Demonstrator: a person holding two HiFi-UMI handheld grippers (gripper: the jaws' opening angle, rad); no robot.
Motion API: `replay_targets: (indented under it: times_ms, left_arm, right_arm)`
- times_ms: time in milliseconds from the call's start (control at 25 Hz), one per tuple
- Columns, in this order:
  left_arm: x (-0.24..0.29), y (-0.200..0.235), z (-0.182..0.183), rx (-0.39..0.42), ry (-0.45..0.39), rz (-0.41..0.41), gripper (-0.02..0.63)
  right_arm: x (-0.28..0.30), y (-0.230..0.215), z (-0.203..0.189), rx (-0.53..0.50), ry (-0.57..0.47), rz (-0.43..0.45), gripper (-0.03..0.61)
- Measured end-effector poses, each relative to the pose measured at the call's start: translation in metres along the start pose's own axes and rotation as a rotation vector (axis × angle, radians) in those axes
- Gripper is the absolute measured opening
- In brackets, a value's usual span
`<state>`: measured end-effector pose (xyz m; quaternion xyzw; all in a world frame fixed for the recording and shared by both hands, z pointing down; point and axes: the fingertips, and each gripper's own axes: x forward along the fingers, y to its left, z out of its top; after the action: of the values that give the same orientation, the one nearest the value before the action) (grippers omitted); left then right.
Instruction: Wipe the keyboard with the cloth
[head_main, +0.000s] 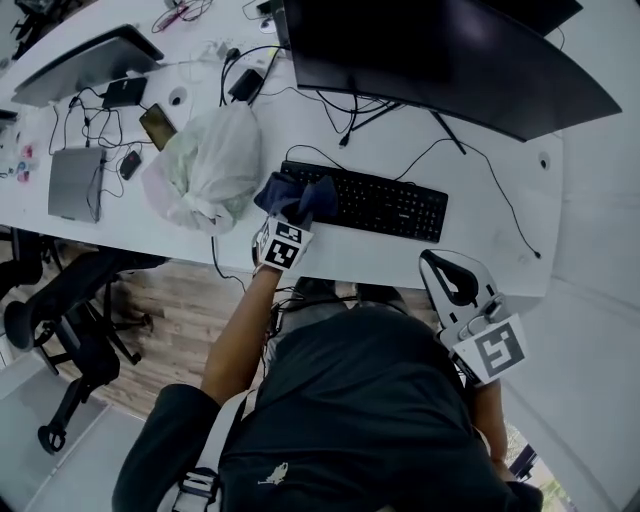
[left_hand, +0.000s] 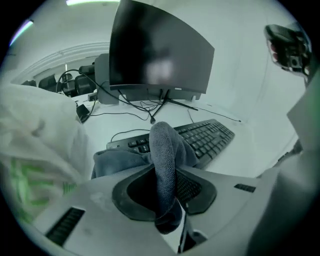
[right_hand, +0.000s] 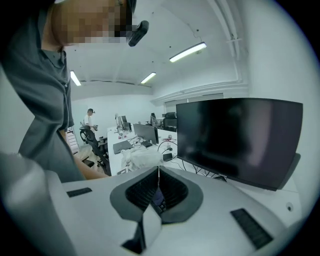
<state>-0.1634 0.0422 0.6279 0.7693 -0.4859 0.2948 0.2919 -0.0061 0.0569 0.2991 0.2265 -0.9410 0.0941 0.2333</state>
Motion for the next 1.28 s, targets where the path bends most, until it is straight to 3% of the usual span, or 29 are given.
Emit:
replay_targets:
  times_ms: [160, 280, 360, 480, 640, 760, 840, 960, 1040, 1160, 1280]
  left_arm:
    - [-0.027, -0.01, -0.027, 0.04, 0.014, 0.032, 0.077]
    - [-0.026, 0.014, 0.017, 0.122, -0.061, 0.08, 0.078]
    - [-0.008, 0.034, 0.041, 0.145, -0.063, 0.086, 0.077]
    - [0.013, 0.049, 0.036, 0.095, -0.027, 0.065, 0.078]
    - [-0.013, 0.008, -0.011, -0.003, -0.011, 0.0, 0.075]
    - [-0.03, -0.022, -0.045, 0.046, 0.017, -0.02, 0.075]
    - [-0.035, -0.018, -0.028, 0.104, -0.026, 0.005, 0.075]
    - [-0.023, 0.012, 0.028, 0.138, -0.109, 0.047, 0.077]
    - [-0.001, 0.026, 0.047, 0.146, -0.088, 0.047, 0.077]
    - [0.021, 0.019, 0.035, 0.14, -0.057, 0.026, 0.075]
    - [0.004, -0.022, 0.002, 0.091, -0.037, -0.038, 0.075]
  right_arm:
    - [-0.003, -0.005, -0.002, 0.004, 0.004, 0.002, 0.009]
    - [-0.003, -0.005, -0.006, 0.013, 0.01, 0.004, 0.009]
    - [-0.002, 0.0, -0.005, 0.011, 0.005, 0.013, 0.009]
    - [-0.001, 0.012, -0.005, -0.004, -0.001, 0.029, 0.009]
    - [-0.007, 0.009, -0.018, 0.022, 0.026, 0.003, 0.009]
    - [-0.01, 0.003, -0.027, 0.049, 0.042, -0.02, 0.009]
    - [-0.011, 0.003, -0.025, 0.05, 0.028, -0.021, 0.009]
    - [-0.011, 0.007, -0.023, 0.042, 0.018, -0.013, 0.009]
    - [-0.01, 0.011, -0.025, 0.038, 0.026, -0.007, 0.009]
    - [-0.012, 0.014, -0.028, 0.043, 0.028, -0.016, 0.009]
    - [-0.018, 0.006, -0.034, 0.069, 0.035, -0.045, 0.009]
